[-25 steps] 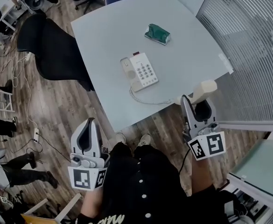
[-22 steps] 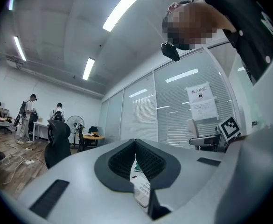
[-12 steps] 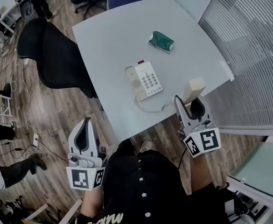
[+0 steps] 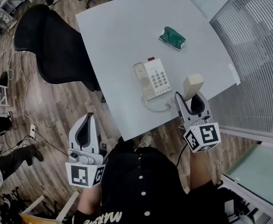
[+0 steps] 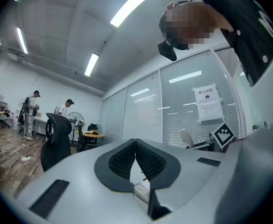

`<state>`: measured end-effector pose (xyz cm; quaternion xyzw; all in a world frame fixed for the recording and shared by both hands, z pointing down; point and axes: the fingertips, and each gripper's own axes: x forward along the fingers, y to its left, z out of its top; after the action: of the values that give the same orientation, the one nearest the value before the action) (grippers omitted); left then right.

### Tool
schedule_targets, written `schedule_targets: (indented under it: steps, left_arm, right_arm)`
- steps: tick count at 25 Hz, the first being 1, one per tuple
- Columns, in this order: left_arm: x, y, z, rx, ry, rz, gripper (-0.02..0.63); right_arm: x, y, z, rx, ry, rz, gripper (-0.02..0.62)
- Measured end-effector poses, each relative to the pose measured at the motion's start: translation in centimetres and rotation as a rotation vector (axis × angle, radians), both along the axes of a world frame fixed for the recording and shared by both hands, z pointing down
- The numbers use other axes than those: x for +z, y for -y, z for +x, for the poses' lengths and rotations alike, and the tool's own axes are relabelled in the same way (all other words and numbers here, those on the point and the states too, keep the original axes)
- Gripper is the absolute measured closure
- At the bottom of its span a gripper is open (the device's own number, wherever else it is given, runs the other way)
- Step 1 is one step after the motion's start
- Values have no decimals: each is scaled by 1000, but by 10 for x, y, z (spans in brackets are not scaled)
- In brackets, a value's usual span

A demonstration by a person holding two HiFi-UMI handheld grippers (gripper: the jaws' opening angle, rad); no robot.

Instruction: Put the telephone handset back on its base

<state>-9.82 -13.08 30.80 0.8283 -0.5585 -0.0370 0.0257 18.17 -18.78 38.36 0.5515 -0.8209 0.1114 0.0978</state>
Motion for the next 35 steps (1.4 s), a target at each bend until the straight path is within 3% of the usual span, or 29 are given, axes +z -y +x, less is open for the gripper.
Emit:
schedule_targets:
  steps: [21,35]
  left_arm:
    - [56,22,-18,13,-47,-150,591]
    - [85,31,-41,-29,-64,-227,589]
  right_arm:
    - [139,52,-60,-102,-79,-349,365]
    - [202,81,-76,-100,-89,-486,365]
